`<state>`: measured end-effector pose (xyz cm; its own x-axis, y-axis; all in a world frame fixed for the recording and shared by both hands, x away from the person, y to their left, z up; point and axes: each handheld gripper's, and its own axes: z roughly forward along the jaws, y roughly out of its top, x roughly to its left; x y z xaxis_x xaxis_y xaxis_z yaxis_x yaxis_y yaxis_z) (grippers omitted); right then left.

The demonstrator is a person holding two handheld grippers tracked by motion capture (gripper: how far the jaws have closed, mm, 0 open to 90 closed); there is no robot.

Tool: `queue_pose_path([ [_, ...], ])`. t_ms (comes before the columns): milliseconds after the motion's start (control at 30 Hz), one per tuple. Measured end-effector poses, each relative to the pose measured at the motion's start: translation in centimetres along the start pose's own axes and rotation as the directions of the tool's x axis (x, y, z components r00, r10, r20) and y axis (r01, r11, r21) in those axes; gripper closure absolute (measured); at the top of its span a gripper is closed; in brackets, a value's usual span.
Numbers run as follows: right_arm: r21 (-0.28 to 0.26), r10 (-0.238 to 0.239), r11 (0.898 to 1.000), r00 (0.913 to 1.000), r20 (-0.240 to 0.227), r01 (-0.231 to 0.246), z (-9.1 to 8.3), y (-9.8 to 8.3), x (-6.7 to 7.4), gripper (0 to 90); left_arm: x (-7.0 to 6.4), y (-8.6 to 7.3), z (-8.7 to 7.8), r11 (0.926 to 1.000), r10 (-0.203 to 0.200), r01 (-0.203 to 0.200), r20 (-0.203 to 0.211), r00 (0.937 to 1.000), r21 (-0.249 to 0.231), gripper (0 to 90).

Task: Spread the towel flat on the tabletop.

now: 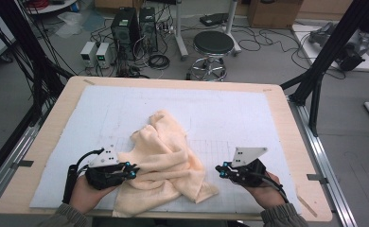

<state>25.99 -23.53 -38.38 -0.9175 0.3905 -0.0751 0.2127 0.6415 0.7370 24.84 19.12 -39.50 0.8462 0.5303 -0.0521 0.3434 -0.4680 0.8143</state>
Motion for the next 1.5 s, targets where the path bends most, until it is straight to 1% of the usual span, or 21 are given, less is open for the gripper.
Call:
queue_pose_path([
  [67,-0.014,0.000,1.000,1.0000,-0.002,0.000,0.4,0.0,-0.1,85.8,0.3,0.1,-0.3,0.9998,-0.014,0.015,0.007,0.9999,-0.014,69.7],
  [133,-0.021,-0.001,1.000,1.0000,-0.002,0.001,0.7,0.3,-0.2,83.5,0.8,0.5,-0.7,0.9991,-0.022,0.022,-0.010,0.9997,-0.036,68.2],
  [167,-0.038,-0.008,0.999,0.9998,-0.018,0.007,1.8,1.1,-0.6,75.6,1.1,0.8,-0.9,0.9988,-0.021,0.020,-0.019,0.9996,-0.044,64.3],
  [200,-0.038,-0.008,0.999,0.9998,-0.018,0.007,1.8,1.1,-0.6,75.6,1.5,1.1,-1.1,0.9987,-0.014,0.013,-0.029,0.9995,-0.050,64.3],
  [233,-0.054,-0.016,0.998,0.9995,-0.026,0.015,3.2,2.1,-1.2,69.3,1.9,1.4,-1.0,0.9985,-0.002,0.000,-0.040,0.9992,-0.056,61.6],
  [300,-0.060,-0.018,0.998,0.9994,-0.031,0.016,4.0,2.5,-1.6,66.6,2.8,1.7,-0.6,0.9988,0.011,-0.014,-0.067,0.9977,-0.048,59.5],
  [333,-0.060,-0.020,0.998,0.9993,-0.032,0.018,4.9,3.0,-2.0,65.5,3.2,1.7,-0.1,0.9988,-0.004,0.001,-0.068,0.9977,-0.050,57.4],
  [433,-0.061,-0.005,0.998,0.9977,-0.068,0.001,7.5,3.7,-2.9,63.3,4.5,1.3,1.7,1.0000,-0.005,0.005,-0.072,0.9974,0.001,52.8],
  [467,-0.027,-0.004,1.000,0.9967,-0.081,0.001,9.2,3.8,-3.2,62.7,4.7,1.1,2.4,0.9995,-0.008,0.010,-0.073,0.9973,0.029,50.6],
  [533,-0.010,-0.007,1.000,0.9963,-0.086,0.006,9.9,3.7,-3.4,62.7,5.0,0.8,3.8,0.9963,0.002,0.003,-0.064,0.9979,0.086,50.4],
  [567,0.027,-0.007,1.000,0.9960,-0.089,0.010,11.1,3.5,-3.4,65.7,5.1,0.7,4.3,0.9942,0.008,-0.002,-0.057,0.9983,0.107,51.1],
  [667,0.051,-0.001,0.999,0.9946,-0.104,0.007,11.9,3.3,-3.5,76.0,5.2,0.1,5.9,0.9821,0.015,-0.008,-0.033,0.9994,0.188,62.5],
  [700,0.047,0.002,0.999,0.9942,-0.107,0.003,11.9,3.3,-3.5,79.7,5.1,-0.1,6.0,0.9851,0.016,-0.009,-0.039,0.9991,0.172,65.2],
  [767,0.050,0.003,0.999,0.9937,-0.112,0.003,11.9,3.3,-3.5,82.0,5.0,-0.2,5.9,0.9856,0.012,-0.004,-0.046,0.9989,0.169,67.1],
  [800,0.060,-0.004,0.998,0.9944,-0.105,0.011,11.7,3.3,-3.4,84.2,4.9,-0.2,5.9,0.9851,0.018,-0.009,-0.049,0.9986,0.171,76.7],
  [900,0.068,0.000,0.998,0.9958,-0.091,0.006,10.9,3.2,-3.5,84.6,4.6,-0.1,5.7,0.9840,0.026,-0.014,-0.068,0.9974,0.178,84.0],
  [1000,0.053,0.002,0.999,0.9971,-0.076,0.002,9.9,3.1,-3.5,84.7,4.5,0.0,5.3,0.9863,0.009,0.004,-0.077,0.9970,0.165,84.8],
  [1033,0.045,0.005,0.999,0.9984,-0.057,-0.002,8.6,3.0,-3.6,84.8,4.5,0.1,5.1,0.9879,0.004,0.009,-0.082,0.9967,0.155,85.1],
  [1067,0.045,0.005,0.999,0.9984,-0.057,-0.002,8.6,3.0,-3.6,84.8,4.4,0.2,4.8,0.9899,-0.001,0.013,-0.088,0.9961,0.141,85.1],
  [1200,0.027,0.013,1.000,0.9998,-0.015,-0.012,5.6,2.2,-3.6,84.8,3.9,0.5,3.4,0.9955,-0.010,0.019,-0.094,0.9955,0.092,85.4],
  [1500,0.021,0.002,1.000,0.9995,0.032,-0.003,0.8,0.0,-1.3,84.8,0.9,0.8,0.7,0.9983,0.036,-0.033,-0.063,0.9973,0.049,85.6],
])
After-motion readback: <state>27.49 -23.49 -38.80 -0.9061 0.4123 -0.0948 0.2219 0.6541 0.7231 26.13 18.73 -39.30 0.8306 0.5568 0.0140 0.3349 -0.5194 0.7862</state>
